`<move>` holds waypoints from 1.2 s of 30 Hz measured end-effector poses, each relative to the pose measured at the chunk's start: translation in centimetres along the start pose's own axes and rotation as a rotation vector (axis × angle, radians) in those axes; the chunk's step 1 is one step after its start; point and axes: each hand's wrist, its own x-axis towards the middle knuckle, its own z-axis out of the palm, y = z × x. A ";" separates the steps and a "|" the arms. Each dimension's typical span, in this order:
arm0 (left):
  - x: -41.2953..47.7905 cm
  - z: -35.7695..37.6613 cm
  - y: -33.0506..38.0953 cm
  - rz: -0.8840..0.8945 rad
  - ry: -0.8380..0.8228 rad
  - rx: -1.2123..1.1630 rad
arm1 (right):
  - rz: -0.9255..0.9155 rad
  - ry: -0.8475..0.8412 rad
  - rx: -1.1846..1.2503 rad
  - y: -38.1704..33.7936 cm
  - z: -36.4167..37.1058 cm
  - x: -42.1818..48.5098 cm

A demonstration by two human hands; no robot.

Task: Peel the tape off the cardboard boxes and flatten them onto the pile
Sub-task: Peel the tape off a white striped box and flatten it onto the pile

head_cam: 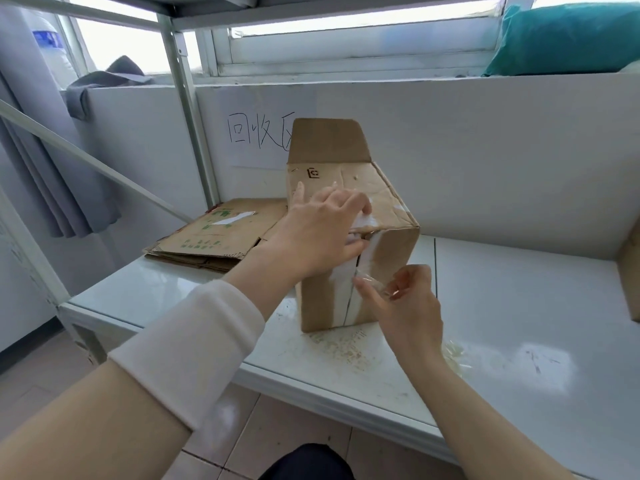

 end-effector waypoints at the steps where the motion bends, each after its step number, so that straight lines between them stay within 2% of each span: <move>1: -0.1 0.0 0.1 -0.014 0.009 0.015 | 0.038 0.003 0.016 -0.2 0.6 0.1; 6: 0.9 -0.1 1.4 -0.087 0.001 0.121 | 0.157 0.044 0.234 -0.5 3.0 0.2; 11: 1.3 0.7 2.0 0.013 0.037 0.070 | 0.305 -0.026 0.338 2.3 1.9 -0.7; 15: 1.4 0.9 2.7 0.023 0.070 0.029 | 0.275 -0.085 0.395 2.2 1.3 -0.6; 18: 1.5 0.3 2.9 -0.049 0.099 -0.061 | 0.229 -0.128 0.444 0.7 1.1 -0.9; 21: 1.3 -1.0 2.7 -0.128 0.198 -0.256 | 0.178 -0.116 0.491 -0.6 1.4 -1.3; 25: 0.5 -3.0 1.7 -0.264 0.364 -0.513 | -0.004 0.137 0.332 -2.4 1.0 -0.2; 27: -0.3 -3.6 0.9 -0.349 0.425 -0.580 | 0.009 0.202 0.376 -2.8 0.1 1.2; 32: -3.2 -3.8 -2.8 -0.606 0.596 -0.762 | 0.207 0.275 0.444 -0.3 -3.2 3.9; 34: -3.8 -3.4 -3.6 -0.675 0.646 -0.789 | 0.164 0.236 0.441 -0.1 -4.1 3.7; 36: -4.3 -3.3 -3.3 -0.698 0.681 -0.870 | 0.027 0.222 0.375 -1.3 -4.3 2.9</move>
